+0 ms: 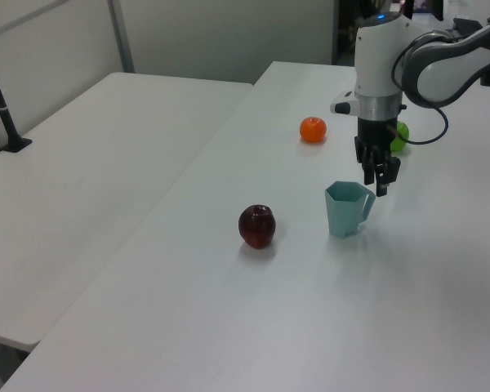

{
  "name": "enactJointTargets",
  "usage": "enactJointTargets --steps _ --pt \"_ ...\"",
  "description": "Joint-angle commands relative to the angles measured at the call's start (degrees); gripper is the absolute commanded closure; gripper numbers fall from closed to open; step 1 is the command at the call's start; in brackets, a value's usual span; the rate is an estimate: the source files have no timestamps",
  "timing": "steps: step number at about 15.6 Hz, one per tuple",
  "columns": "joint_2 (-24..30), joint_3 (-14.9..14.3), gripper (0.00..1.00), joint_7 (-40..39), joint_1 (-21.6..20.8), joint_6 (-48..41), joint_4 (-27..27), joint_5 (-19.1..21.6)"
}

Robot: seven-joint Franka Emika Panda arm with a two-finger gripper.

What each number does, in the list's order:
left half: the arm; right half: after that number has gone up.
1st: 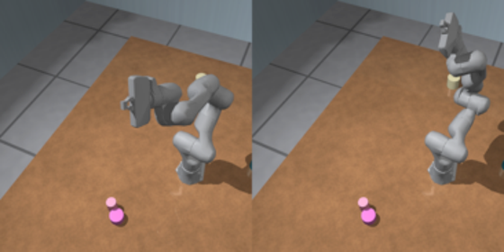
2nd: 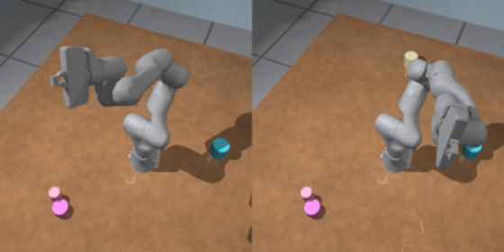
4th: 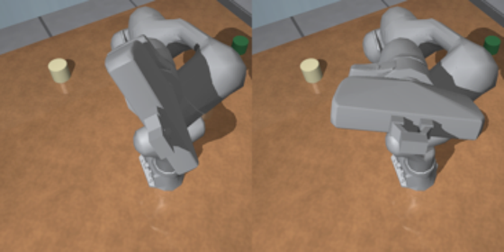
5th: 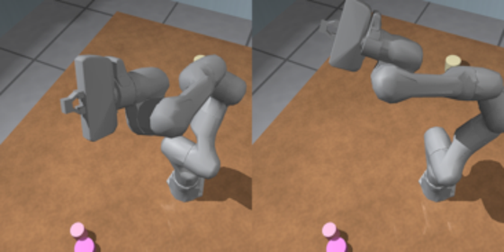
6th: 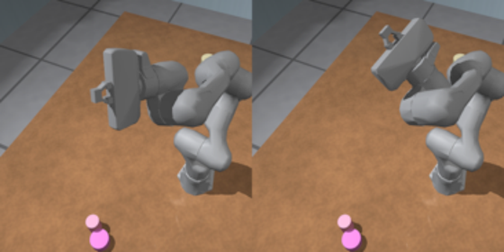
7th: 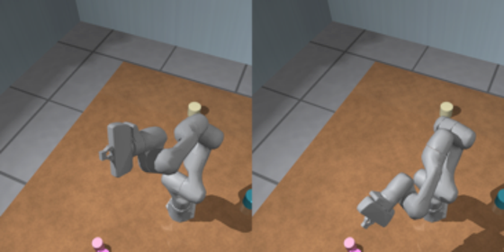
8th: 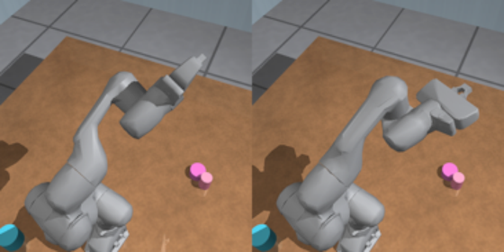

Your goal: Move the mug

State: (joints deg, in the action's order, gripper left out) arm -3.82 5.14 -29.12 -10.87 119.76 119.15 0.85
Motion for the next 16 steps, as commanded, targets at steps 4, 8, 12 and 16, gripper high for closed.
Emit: enactJointTargets --steps 4,8,12,16 --pt "-0.75 -0.22 0.47 -0.94 -0.73 0.91 0.47 -1.82" --pt "-1.19 -0.22 0.52 -0.85 -0.73 1.0 0.38 -2.17" --pt "-1.63 -0.22 0.56 -0.85 -0.64 1.0 0.12 -2.96" --pt "-3.64 -0.22 0.63 -0.32 -0.64 0.91 -1.11 -3.58"
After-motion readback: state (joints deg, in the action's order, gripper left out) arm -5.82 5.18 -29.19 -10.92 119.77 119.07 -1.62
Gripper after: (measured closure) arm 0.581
